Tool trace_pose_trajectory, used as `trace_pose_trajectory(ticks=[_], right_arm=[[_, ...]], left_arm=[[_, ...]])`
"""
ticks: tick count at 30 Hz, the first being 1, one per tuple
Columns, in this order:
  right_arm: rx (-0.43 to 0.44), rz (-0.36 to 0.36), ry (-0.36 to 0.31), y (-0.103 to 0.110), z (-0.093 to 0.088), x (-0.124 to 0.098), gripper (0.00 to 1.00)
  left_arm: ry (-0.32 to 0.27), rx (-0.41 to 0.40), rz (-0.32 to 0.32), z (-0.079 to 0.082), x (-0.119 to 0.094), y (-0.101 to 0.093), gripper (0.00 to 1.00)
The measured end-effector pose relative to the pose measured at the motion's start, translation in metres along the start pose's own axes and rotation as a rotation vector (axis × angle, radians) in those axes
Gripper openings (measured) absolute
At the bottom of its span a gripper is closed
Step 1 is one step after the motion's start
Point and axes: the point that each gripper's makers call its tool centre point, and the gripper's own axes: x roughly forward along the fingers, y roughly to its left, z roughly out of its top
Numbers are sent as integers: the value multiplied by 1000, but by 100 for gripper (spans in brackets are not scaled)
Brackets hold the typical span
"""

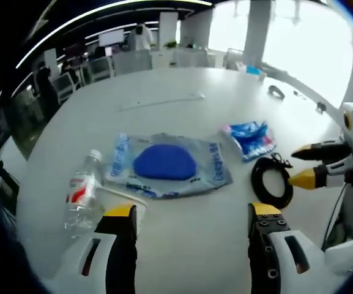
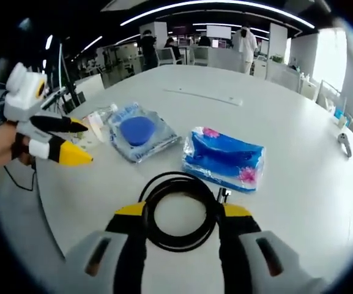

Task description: Arrange the tabletop items into an orderly group along one side of the table until the central work area is clear of visible clutter.

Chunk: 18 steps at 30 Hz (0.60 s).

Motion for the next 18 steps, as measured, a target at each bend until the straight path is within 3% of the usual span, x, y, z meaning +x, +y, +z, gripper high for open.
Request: trace_pose_trajectory(ticks=[18], right_arm=[[-3, 29, 20, 14, -5, 0, 43]], left_arm=[[-55, -21, 31, 27, -13, 28, 69]])
